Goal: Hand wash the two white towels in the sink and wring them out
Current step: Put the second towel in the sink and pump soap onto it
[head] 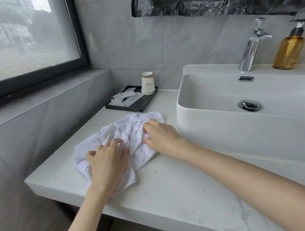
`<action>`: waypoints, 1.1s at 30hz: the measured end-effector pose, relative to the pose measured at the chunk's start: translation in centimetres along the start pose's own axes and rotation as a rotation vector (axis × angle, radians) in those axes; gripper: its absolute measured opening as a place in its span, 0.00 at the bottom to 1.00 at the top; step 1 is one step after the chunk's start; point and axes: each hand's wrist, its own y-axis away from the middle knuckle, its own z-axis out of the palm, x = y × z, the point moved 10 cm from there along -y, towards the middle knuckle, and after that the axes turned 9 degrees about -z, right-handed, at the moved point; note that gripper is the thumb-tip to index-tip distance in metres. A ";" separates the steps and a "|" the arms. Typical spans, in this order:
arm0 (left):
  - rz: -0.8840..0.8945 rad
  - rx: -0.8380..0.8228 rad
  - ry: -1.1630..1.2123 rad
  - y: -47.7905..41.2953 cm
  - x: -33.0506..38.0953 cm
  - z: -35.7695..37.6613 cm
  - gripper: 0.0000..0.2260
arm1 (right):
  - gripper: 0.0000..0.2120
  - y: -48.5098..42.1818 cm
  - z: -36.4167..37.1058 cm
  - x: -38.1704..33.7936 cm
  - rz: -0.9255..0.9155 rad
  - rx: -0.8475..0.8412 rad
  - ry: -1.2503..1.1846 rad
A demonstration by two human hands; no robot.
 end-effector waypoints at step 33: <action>0.534 -0.124 1.389 -10.3 40.1 -25.4 0.04 | 0.04 15.3 -44.6 22.1 0.064 1.277 -0.241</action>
